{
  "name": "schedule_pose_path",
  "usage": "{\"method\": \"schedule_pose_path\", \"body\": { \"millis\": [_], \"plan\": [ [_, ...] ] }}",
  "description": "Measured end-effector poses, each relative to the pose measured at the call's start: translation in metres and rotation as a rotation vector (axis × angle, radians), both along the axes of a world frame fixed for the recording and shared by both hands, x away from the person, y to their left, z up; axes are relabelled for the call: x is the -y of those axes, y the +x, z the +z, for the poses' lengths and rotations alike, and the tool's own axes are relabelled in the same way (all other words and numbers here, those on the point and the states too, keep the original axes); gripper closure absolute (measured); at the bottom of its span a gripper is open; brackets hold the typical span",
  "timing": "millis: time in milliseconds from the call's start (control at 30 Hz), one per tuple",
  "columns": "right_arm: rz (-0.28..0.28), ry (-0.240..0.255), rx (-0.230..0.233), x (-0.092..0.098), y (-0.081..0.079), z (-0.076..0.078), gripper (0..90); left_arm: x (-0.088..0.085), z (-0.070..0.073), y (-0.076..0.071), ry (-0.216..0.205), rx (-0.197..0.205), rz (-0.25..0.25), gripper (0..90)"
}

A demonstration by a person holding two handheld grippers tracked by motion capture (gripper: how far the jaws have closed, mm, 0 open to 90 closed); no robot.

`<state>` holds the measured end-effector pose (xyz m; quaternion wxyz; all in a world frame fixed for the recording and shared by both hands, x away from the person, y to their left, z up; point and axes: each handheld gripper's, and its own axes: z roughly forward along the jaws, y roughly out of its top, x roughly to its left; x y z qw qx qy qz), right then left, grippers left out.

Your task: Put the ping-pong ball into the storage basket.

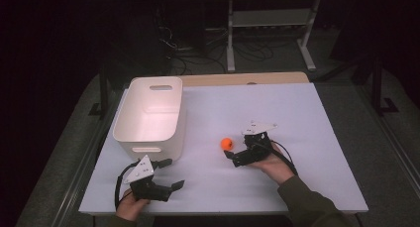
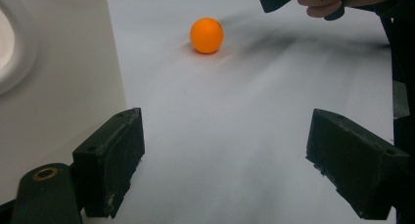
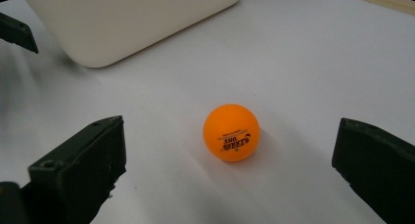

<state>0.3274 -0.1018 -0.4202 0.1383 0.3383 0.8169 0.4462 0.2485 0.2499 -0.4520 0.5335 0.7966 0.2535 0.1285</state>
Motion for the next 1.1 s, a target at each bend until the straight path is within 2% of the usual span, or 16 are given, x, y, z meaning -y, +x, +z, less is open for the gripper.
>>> {"method": "schedule_pose_path", "body": {
  "millis": [1100],
  "plan": [
    [0.016, 0.011, 0.016, -0.017, 0.02, 0.01, 0.0, 0.0, 0.0, 0.0, 0.002, -0.002, 0.002, 14.1]
  ]
}}
